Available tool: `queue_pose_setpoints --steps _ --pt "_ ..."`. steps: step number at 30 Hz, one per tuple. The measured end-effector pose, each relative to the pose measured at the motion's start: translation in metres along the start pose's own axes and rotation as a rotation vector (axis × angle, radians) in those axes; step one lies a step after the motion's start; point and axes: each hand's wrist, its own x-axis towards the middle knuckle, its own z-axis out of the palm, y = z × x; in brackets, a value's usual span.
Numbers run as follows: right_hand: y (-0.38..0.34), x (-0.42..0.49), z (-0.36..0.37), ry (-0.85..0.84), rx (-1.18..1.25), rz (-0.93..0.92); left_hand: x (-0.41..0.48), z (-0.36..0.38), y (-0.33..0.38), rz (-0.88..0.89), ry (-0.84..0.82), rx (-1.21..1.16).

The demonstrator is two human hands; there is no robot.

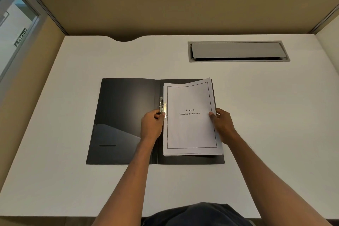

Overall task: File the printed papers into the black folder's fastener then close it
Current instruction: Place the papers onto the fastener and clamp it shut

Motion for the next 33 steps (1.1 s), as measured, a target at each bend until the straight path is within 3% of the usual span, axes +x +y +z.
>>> queue_pose_setpoints --steps 8,12,16,22,27,33 --pt "-0.003 0.001 0.002 -0.018 -0.030 0.013 -0.006 0.006 0.000 0.016 0.017 0.068" --pt "-0.004 -0.001 0.003 -0.015 -0.035 0.021 0.004 0.000 0.001 -0.007 -0.088 0.052" --pt "-0.005 -0.002 0.007 0.048 -0.100 -0.006 0.033 -0.009 0.016 -0.009 0.033 0.105" --pt "-0.004 -0.001 0.018 0.156 -0.396 -0.062 0.093 -0.009 0.054 0.128 0.020 0.104" --pt "-0.004 -0.002 0.017 0.182 -0.399 -0.050 0.127 0.005 0.057 0.157 -0.130 0.232" --pt "-0.001 -0.008 0.013 0.185 -0.482 -0.065 0.136 0.013 0.048 0.218 -0.078 0.245"
